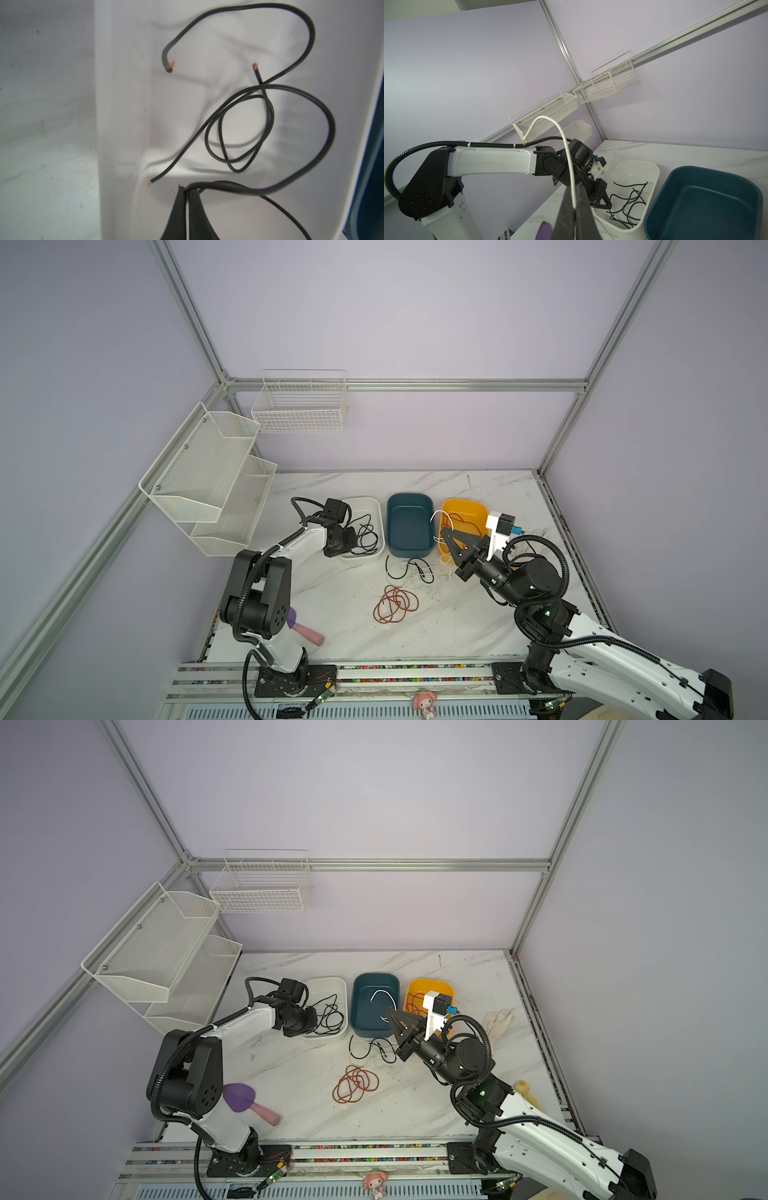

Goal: Untangle the cables

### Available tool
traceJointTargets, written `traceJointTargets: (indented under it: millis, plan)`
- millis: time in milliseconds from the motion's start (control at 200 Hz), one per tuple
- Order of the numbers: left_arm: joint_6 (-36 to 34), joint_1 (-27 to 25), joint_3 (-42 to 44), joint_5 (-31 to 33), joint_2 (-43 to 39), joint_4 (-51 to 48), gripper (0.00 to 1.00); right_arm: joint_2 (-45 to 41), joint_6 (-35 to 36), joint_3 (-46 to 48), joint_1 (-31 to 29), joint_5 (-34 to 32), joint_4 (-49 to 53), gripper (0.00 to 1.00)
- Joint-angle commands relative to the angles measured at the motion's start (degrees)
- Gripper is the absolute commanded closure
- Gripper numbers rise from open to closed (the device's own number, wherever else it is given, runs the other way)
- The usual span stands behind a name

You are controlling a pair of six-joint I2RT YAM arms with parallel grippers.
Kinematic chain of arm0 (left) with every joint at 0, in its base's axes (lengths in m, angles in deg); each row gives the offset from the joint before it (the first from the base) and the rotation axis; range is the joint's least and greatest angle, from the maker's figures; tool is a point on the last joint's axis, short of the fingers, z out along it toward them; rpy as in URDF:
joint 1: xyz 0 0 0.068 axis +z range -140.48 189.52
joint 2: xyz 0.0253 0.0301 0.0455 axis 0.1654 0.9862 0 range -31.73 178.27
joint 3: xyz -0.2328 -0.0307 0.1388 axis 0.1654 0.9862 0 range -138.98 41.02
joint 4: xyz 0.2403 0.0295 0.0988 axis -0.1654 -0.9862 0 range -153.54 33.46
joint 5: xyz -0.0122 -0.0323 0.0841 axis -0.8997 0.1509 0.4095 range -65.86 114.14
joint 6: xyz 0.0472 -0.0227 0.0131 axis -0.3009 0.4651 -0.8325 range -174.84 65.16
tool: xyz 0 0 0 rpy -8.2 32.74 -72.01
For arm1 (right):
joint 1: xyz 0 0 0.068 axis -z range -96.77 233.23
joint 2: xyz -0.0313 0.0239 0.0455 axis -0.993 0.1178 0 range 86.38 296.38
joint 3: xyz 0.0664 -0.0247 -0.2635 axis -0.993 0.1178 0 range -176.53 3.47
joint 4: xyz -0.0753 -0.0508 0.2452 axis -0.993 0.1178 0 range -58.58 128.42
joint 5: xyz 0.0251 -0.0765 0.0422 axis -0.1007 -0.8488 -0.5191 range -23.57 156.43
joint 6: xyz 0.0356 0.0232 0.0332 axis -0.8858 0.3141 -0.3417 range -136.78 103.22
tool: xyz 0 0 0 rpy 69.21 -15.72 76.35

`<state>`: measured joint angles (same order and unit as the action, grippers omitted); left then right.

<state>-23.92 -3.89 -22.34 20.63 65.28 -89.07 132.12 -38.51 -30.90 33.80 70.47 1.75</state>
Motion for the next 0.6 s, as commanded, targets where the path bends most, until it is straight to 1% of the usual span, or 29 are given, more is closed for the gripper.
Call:
traceJointTargets:
  millis: [0, 135, 305, 595]
  plan:
    - [-0.11, 0.37, -5.97, -2.03, 0.02, -1.21, 0.9, 1.55, 0.29, -2.34, 0.26, 2.49, 1.46, 1.0]
    - [-0.42, 0.68, -6.42, -1.85, -1.66, -1.22, 0.86, 2.85, -0.08, -3.38, 0.18, 3.57, 1.56, 1.0]
    - [-1.11, 0.84, -6.52, -1.76, -4.8, -1.15, 0.73, 4.26, -0.24, -4.54, 0.18, 4.0, 1.92, 1.0]
    - [-2.56, 0.84, -5.57, -1.41, -12.81, 0.82, 0.55, 8.75, -0.15, -7.84, 0.18, 3.35, 3.93, 1.0]
